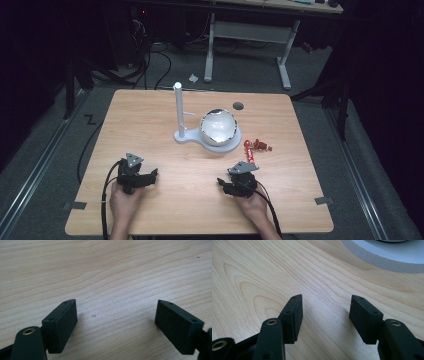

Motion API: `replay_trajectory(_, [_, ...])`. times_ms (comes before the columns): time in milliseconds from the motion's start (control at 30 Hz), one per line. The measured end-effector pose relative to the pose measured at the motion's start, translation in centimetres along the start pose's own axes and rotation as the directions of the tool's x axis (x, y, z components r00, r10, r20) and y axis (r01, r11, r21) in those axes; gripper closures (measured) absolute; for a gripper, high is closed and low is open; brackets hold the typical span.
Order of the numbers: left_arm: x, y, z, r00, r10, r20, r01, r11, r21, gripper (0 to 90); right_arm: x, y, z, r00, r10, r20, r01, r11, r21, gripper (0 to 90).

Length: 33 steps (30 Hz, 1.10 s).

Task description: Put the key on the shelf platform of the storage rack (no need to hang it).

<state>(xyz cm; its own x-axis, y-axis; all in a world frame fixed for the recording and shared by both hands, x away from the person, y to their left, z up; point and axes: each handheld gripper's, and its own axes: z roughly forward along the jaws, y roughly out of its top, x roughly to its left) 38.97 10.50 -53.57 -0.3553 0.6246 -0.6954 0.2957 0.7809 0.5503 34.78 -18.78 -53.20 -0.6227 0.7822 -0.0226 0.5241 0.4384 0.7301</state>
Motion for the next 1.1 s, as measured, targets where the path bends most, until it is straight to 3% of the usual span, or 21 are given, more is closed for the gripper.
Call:
replay_trajectory(400, [0.08,0.02,0.01,0.9999,0.013,0.006,-0.013,0.9999,-0.001,18.4,-0.01,0.00,0.00,1.0000,-0.001,0.000,0.001,1.000,0.001,43.9])
replay_trajectory(800, [0.09,0.03,0.00,0.9999,0.013,0.006,-0.013,0.9999,0.000,18.5,0.04,-0.02,0.00,0.9999,0.009,0.006,-0.009,1.000,0.009,35.3])
replay_trajectory(1100, [0.09,0.03,0.00,0.9999,0.014,0.007,-0.014,0.9999,0.001,18.3,0.04,0.11,-0.15,0.9996,0.021,0.019,-0.022,0.999,0.023,39.0])
